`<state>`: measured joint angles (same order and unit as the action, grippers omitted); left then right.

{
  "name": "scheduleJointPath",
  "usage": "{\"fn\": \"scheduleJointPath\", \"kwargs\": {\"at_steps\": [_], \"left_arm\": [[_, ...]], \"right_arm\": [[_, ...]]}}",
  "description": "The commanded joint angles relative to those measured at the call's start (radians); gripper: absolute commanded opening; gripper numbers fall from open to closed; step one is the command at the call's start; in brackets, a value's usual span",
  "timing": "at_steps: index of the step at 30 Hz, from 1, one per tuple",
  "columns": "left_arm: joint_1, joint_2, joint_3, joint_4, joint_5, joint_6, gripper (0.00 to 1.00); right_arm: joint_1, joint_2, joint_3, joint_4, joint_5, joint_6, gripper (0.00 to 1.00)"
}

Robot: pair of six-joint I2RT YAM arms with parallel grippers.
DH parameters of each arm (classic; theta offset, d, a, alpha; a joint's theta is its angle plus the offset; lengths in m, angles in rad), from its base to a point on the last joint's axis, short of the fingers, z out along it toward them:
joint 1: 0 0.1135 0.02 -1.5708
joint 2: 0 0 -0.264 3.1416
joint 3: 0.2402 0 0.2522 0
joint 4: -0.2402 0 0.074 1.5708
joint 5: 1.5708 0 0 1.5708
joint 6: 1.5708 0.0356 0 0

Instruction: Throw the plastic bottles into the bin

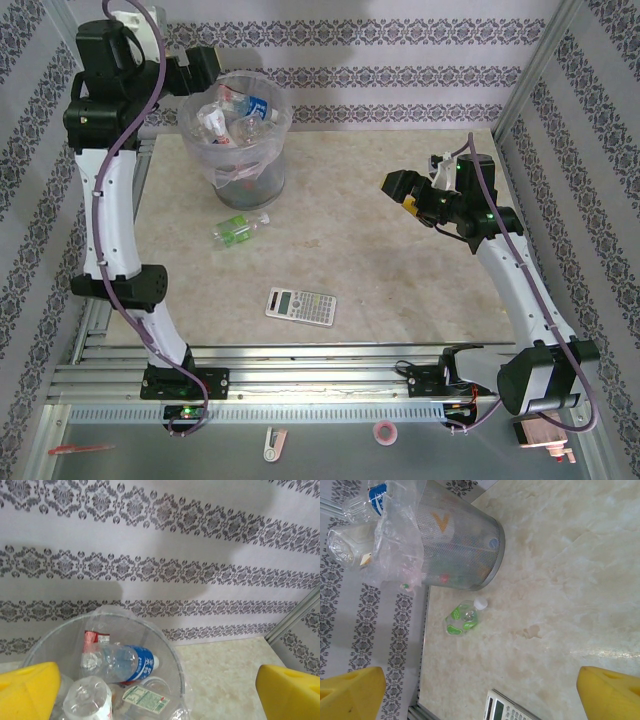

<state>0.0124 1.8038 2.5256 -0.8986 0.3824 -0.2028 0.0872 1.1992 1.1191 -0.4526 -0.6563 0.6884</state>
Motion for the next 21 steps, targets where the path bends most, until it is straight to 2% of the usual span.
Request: {"fn": "scheduleJointPath", "kwargs": {"at_steps": [1, 7, 10, 16, 21], "left_arm": [[-0.008, -0.112, -0.152, 0.015, -0.029, -0.013, 1.00], [-0.006, -0.433, -0.682, 0.214, 0.000, -0.049, 1.00], [-0.006, -0.538, -0.884, 0.230, 0.005, -0.059, 1.00], [-0.006, -0.677, -1.237, 0.272, 0.087, 0.000, 1.00], [-0.006, -0.665, -1.368, 0.242, 0.139, 0.137, 1.00]], "right_arm": [[0.000, -0.001, -0.005, 0.005, -0.008, -0.007, 0.98], [0.000, 0.012, -0.007, 0.006, -0.008, -0.007, 0.98], [0.003, 0.026, 0.003, 0.006, -0.012, -0.007, 0.98], [0.009, 0.047, 0.027, 0.000, -0.022, -0.015, 0.98], [0.014, 0.042, 0.021, -0.001, -0.023, -0.013, 0.98]]}}
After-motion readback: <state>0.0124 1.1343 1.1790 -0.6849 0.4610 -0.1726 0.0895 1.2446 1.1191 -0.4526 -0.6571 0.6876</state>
